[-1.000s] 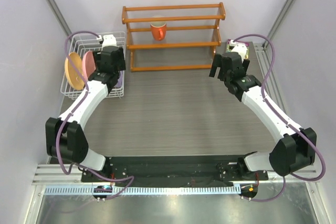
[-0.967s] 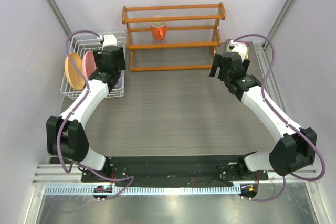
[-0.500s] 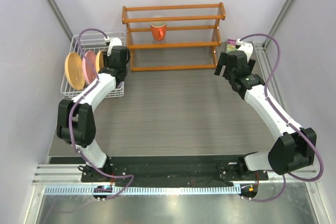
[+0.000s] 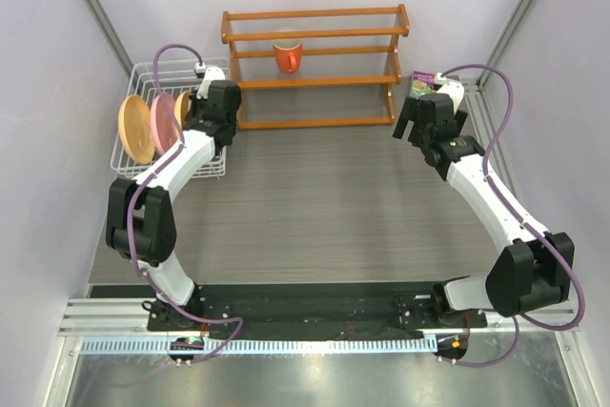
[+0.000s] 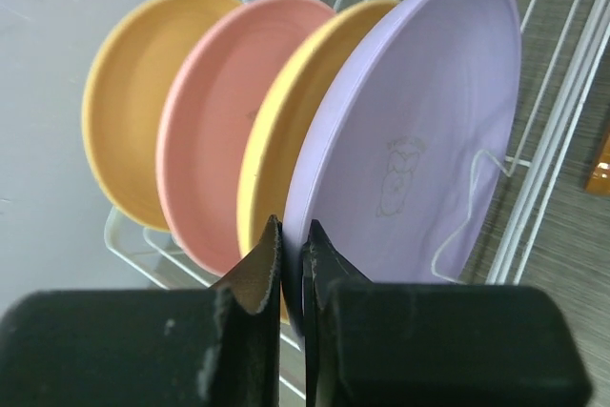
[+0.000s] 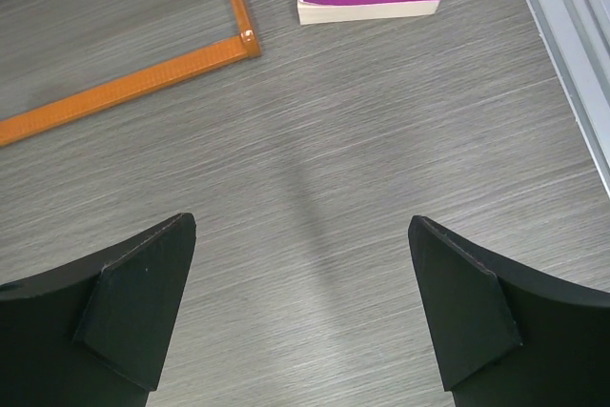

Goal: Unload the plates from the dish rack

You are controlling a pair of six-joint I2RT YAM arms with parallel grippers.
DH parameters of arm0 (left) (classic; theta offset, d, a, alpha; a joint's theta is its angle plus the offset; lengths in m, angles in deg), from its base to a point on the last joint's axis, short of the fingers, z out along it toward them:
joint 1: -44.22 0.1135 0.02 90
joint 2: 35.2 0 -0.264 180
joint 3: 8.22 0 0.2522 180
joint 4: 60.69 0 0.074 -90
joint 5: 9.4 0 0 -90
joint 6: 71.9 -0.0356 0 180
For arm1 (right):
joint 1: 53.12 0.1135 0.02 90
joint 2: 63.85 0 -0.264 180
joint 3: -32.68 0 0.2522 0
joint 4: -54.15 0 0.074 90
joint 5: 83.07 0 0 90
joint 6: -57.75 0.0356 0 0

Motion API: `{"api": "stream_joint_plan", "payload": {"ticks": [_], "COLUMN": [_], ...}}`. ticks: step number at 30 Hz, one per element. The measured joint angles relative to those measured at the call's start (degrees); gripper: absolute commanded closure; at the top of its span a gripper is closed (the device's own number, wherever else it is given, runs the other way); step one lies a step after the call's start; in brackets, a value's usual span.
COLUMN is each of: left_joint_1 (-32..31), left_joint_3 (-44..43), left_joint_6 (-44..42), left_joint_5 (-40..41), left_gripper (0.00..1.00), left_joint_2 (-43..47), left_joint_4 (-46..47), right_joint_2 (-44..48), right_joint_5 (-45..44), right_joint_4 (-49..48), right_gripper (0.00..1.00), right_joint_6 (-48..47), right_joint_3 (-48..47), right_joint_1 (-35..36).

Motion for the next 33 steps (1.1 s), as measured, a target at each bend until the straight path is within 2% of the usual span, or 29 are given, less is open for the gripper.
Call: {"api": "stream_joint_plan", "payload": {"ticks": [7,13,17,21,25,29,33], "left_joint_1": [-3.9,-7.0,-8.3,-9.6,-11.4,-12.1,-12.0], "left_joint_3": [-2.5,-3.2,-3.5,-5.2,-8.2,-9.6,-7.6], "left_joint_6": [-10.0,-22.1,-23.9,-18.9,-8.8,2.4,11.4], "left_joint_5": [9.5,17.5,18.7,16.6,10.1,-0.6,-11.8], "left_gripper": [1.00,1.00,1.00,1.00,1.00,1.00,1.00], "left_joint_2": [0.0,0.0,1.2,5.2,10.7,15.3,16.6], "left_joint_4": [4.3,16.1,16.2,7.6,-4.0,-12.8,-15.5], "right_joint_2": [0.0,0.0,0.3,1.7,4.9,7.6,9.0], "right_joint_5": [0.8,1.4,3.0,6.9,13.5,21.6,28.3], "right_joint_4": [0.0,0.0,0.0,-0.4,-3.1,-7.4,-12.1], "right_gripper": [0.00,0.00,0.00,0.00,0.00,0.00,0.00], "right_joint_6": [0.2,0.2,0.3,0.8,2.6,5.3,8.5], "right_joint_3": [0.1,0.6,0.6,0.8,2.2,4.6,8.3], "right_joint_1": [0.0,0.0,0.0,0.0,0.0,0.0,0.8]}}
